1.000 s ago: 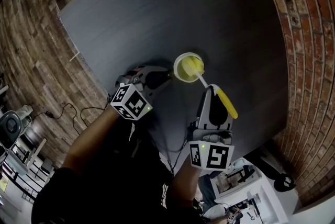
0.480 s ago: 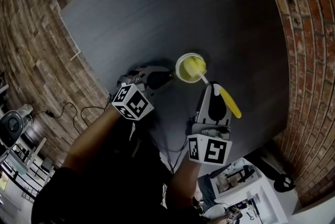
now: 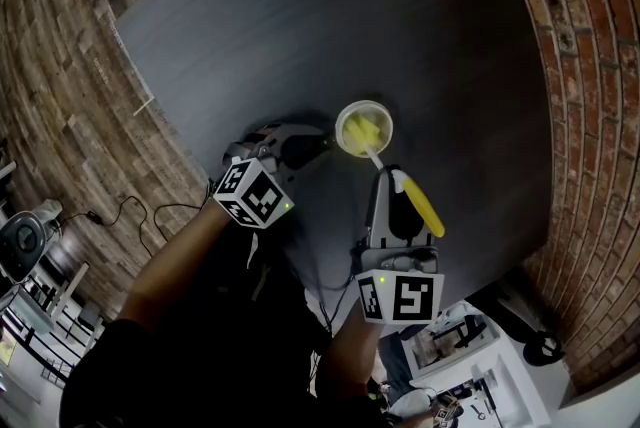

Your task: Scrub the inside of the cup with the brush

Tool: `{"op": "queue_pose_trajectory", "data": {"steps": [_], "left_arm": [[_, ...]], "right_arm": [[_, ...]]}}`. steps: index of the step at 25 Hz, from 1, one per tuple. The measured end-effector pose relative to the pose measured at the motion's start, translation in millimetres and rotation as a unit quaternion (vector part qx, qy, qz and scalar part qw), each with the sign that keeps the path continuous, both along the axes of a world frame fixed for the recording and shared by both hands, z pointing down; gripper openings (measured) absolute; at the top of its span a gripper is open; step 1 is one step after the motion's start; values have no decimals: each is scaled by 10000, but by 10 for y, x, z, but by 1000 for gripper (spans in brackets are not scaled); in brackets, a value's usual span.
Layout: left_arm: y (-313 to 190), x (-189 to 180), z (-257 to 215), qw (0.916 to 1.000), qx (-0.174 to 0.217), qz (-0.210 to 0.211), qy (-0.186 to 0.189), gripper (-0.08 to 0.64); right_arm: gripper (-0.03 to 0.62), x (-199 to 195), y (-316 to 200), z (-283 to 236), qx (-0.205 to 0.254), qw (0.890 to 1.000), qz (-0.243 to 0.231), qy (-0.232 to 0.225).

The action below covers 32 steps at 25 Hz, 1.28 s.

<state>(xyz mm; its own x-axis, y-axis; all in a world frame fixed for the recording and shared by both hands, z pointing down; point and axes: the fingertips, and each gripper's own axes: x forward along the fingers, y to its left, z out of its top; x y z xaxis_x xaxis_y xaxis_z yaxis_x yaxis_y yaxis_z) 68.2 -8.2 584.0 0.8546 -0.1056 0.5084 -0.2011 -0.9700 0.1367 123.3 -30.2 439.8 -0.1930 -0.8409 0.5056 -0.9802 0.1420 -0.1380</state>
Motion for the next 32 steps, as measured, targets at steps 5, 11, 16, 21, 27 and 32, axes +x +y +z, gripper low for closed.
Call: {"op": "queue_pose_trajectory", "data": {"steps": [5,11,16,21,27,32], "left_arm": [[5,12,3,10000,-7,-27,3,74],[1,5,-3,10000,-15,-15,3,74],[11,34,-3,10000,-20,14,-3,74],[14,57,-5,10000,-38,26,14,74],[-1,64,-11,10000,-41,15,23,74],[-1,67,-12,10000,-55,12,35,74]], "right_arm": [[49,38,38,60,-315,9972,-72,676],[49,102,51,46,-432,9911,-39,1262],[51,118,-37,19,-167,9895,41,1437],[51,101,-130,-1,130,9901,103,1395],[49,98,-202,-20,461,9930,298,1048],[48,79,-275,-28,587,9955,460,590]]}}
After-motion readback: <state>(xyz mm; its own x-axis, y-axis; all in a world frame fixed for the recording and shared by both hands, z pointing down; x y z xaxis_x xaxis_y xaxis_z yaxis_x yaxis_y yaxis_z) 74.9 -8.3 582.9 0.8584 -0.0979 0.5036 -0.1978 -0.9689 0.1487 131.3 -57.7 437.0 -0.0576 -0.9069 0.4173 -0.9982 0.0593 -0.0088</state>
